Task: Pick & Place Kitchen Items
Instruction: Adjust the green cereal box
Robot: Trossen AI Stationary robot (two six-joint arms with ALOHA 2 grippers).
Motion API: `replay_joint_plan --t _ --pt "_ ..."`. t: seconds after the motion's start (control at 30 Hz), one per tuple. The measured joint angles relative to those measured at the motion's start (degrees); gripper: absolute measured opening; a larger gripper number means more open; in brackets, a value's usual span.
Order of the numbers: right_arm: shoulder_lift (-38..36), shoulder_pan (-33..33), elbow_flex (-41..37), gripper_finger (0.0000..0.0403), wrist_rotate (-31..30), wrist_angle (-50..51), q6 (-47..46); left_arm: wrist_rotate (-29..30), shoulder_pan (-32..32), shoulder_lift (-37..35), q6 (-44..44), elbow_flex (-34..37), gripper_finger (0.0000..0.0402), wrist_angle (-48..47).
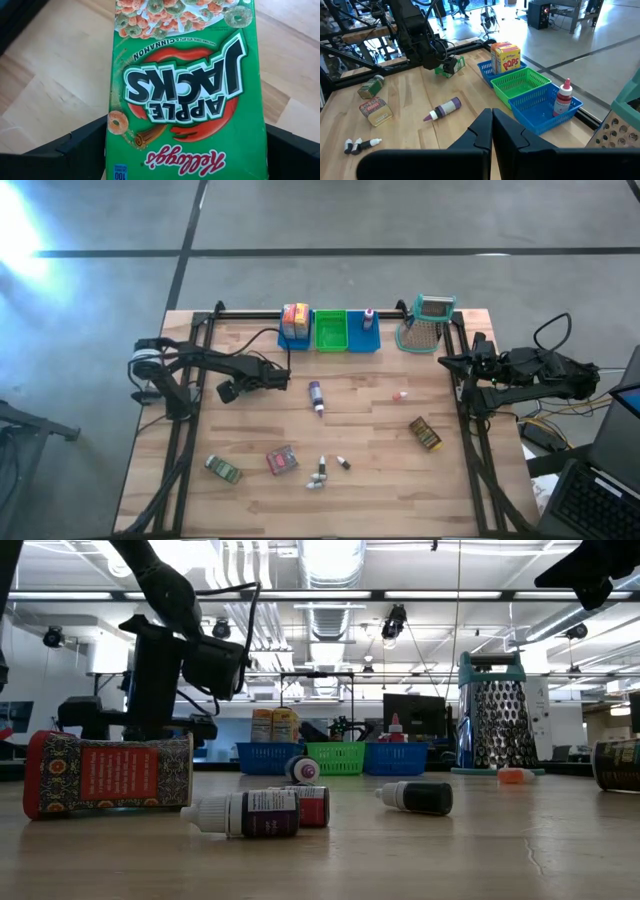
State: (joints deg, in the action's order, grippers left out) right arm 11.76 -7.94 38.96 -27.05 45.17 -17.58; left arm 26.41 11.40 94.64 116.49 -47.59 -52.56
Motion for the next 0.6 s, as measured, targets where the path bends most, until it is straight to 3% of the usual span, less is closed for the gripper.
replay_joint_plan --t 0.3,0.6 --pt "0.0 0.0 0.0 0.0008 0.0 0.0 0.0 0.0 -0.4 0.0 1.4 0.0 0.0395 -0.1" --pt "0.0 0.0 0.0 0.0008 0.0 0.0 0.0 0.1 -1.3 -0.2 1.5 0.0 0.0332 -0.4"
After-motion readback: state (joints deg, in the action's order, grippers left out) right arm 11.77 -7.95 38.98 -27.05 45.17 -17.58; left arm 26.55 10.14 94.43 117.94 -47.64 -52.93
